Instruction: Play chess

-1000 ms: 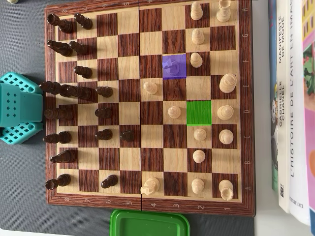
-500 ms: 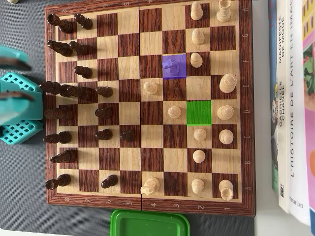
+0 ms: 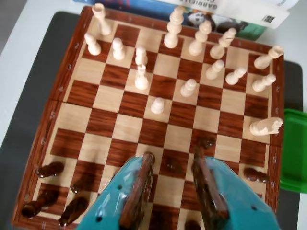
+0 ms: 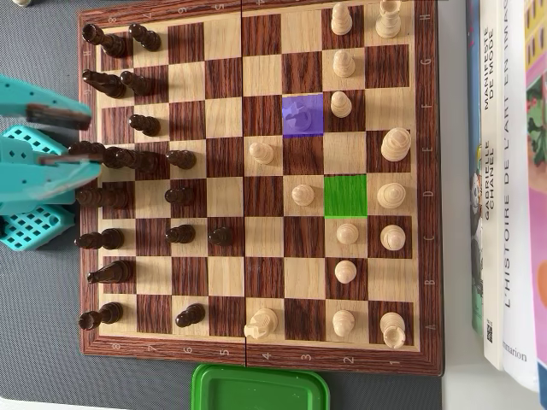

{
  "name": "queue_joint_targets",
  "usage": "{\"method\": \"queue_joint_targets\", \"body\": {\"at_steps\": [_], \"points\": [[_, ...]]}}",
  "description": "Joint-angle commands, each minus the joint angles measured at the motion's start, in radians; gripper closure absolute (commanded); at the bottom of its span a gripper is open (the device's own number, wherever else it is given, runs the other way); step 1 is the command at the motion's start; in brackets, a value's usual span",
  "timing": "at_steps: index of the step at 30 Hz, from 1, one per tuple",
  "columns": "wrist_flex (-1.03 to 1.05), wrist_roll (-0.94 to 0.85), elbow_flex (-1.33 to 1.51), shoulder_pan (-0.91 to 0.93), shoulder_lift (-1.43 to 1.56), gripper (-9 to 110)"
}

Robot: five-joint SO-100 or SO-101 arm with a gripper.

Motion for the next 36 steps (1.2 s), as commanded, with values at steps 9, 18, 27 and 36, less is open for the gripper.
{"method": "queue_joint_targets", "body": {"at_steps": [9,18,27,36], "points": [[0.015,0.003,-0.218,-0.035,-0.480,88],[0.015,0.005,-0.477,-0.118,-0.845,88],[0.017,-0.006,-0.681,-0.140,-1.140,88],[0.017,-0.008,-0.767,-0.118,-1.269,88]]}}
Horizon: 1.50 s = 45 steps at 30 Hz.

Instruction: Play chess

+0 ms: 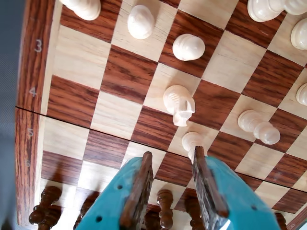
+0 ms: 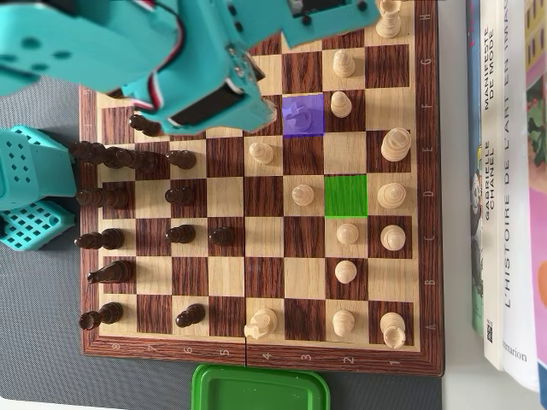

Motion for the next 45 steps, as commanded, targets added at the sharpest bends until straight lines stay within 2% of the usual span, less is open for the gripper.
{"method": "queue_joint_targets", "body": {"at_steps": [1,11,45], "points": [[0.002,-0.005,-0.049,0.014,-0.003,88],[0.002,-0.066,-0.080,0.061,-0.074,88],[0.002,-0.066,-0.169,0.038,-0.179,88]]}}
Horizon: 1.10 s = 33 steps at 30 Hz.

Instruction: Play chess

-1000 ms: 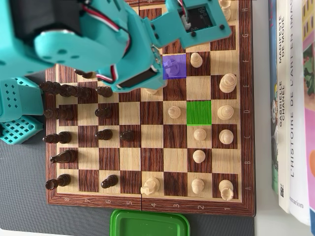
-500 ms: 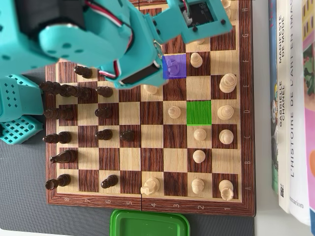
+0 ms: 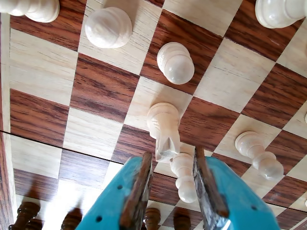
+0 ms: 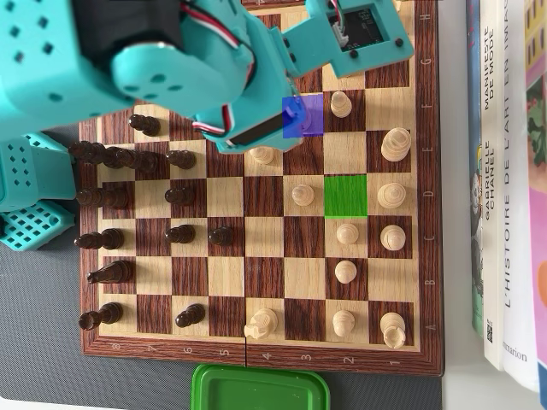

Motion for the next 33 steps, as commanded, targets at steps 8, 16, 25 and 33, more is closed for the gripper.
{"method": "queue_joint_targets", "body": {"at_steps": [8,16,25,33], "points": [[-0.008,-0.005,-0.052,-0.014,0.011,88],[0.000,-0.005,-0.109,-0.015,-0.067,88],[-0.002,-0.006,-0.114,-0.008,-0.084,88],[-0.005,-0.006,-0.110,-0.006,-0.086,88]]}}
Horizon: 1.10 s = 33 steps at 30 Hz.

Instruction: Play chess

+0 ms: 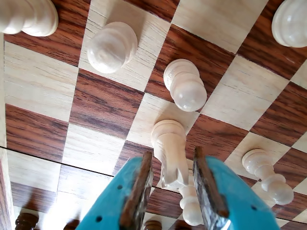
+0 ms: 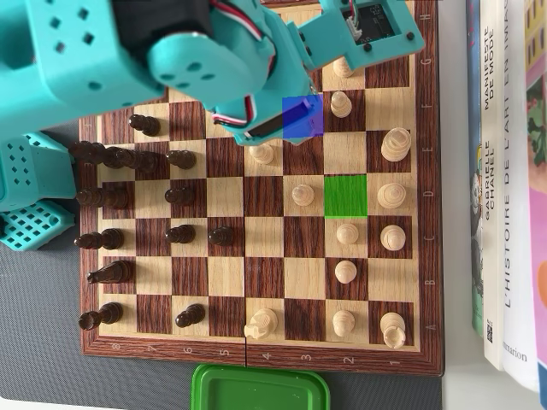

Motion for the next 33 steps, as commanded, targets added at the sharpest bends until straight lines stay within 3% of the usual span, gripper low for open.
{"method": "queue_joint_targets", "body": {"at_steps": [1,22,33], "points": [[-0.005,-0.006,-0.037,0.009,0.005,88],[-0.009,-0.006,-0.046,0.011,-0.028,88],[-0.009,-0.006,-0.046,0.020,-0.026,95]]}}
